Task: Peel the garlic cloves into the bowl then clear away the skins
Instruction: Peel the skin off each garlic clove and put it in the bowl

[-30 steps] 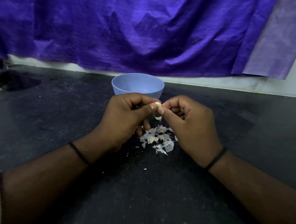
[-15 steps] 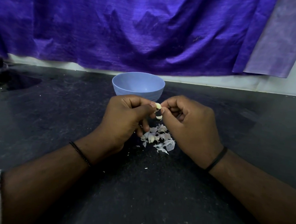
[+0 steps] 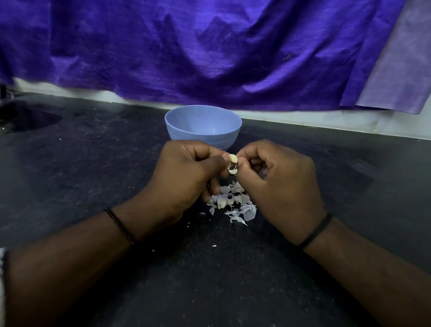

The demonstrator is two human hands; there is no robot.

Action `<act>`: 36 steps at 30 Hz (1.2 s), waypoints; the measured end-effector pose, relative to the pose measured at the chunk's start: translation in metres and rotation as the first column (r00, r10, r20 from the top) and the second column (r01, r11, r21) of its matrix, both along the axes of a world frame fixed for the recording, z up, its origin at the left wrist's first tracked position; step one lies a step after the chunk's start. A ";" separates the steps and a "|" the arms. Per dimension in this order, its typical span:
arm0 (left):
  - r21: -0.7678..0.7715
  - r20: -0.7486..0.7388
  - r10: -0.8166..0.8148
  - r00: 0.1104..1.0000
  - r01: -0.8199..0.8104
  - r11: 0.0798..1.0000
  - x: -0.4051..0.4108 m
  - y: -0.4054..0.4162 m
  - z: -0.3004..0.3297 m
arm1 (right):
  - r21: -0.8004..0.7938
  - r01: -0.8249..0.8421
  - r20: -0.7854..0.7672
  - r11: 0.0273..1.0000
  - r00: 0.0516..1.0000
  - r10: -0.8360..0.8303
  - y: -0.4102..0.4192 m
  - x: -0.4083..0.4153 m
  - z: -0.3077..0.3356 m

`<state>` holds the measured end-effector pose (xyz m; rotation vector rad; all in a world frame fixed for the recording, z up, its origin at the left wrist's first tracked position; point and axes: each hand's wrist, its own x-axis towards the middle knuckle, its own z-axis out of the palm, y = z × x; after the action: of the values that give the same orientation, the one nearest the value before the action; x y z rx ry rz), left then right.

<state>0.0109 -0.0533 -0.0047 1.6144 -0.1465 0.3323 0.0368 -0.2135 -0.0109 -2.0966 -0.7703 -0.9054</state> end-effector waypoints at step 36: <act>0.149 -0.017 -0.113 0.993 0.115 0.982 0.001 0.008 0.008 | 0.248 -0.202 -0.359 0.948 0.889 0.283 -0.001 0.006 -0.006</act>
<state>0.0123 -0.0453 0.0030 1.7476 -0.2616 0.2301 0.0425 -0.2144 -0.0166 -1.8628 -0.6758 -0.3894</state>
